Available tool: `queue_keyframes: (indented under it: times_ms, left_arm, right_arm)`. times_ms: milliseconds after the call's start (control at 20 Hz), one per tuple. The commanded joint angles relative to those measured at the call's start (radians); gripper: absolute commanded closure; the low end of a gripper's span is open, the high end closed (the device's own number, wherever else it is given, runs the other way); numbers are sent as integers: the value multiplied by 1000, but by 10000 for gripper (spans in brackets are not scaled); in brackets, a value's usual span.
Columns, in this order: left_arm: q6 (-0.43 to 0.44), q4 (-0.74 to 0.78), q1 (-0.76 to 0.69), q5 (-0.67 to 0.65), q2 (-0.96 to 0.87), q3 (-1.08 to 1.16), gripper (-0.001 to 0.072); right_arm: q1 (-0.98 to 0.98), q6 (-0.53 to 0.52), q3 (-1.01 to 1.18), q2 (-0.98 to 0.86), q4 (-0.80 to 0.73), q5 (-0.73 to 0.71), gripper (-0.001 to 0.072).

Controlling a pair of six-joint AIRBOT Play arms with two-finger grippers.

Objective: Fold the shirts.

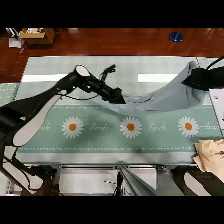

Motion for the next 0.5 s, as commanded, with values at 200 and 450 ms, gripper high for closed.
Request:
queue_keyframes:
  times_ms: [200, 450]
  left_arm:
    - [-72, -48, -249, 239, -53, 0, 686]
    - [-21, -93, -228, 266, -68, 0, 688]
  right_arm:
    - [5, 40, 1, 28, 32, 48, 692]
    - [5, 40, 1, 28, 33, 48, 692]
